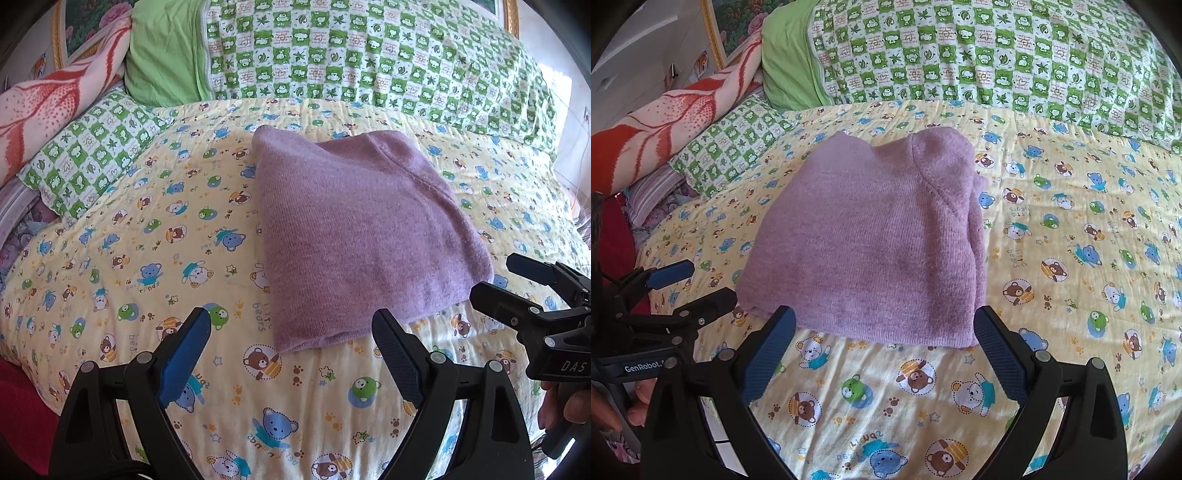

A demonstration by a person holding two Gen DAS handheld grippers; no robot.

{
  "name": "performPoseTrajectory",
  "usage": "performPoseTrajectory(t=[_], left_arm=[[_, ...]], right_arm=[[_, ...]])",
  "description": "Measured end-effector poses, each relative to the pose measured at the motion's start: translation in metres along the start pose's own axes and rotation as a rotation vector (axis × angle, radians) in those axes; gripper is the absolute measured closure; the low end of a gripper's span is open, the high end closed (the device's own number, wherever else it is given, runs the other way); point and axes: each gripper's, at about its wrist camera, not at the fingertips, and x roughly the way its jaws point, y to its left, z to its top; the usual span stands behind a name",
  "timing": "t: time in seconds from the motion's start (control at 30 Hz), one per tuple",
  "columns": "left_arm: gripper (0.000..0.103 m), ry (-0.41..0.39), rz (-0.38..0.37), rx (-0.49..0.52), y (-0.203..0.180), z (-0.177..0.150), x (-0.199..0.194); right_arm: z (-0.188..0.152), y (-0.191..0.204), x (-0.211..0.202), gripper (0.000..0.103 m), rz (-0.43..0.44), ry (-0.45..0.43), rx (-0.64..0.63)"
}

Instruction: Fold small clothes

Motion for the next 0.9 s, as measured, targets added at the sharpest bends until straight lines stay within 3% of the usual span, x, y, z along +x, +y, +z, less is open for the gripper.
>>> performPoseTrajectory(t=[0.9], left_arm=[[0.013,0.002,0.009,-0.027,-0.0035,0.0097,0.0014]], right_arm=[[0.0096,-0.0043,0.0005,0.006,0.009,-0.007,0.011]])
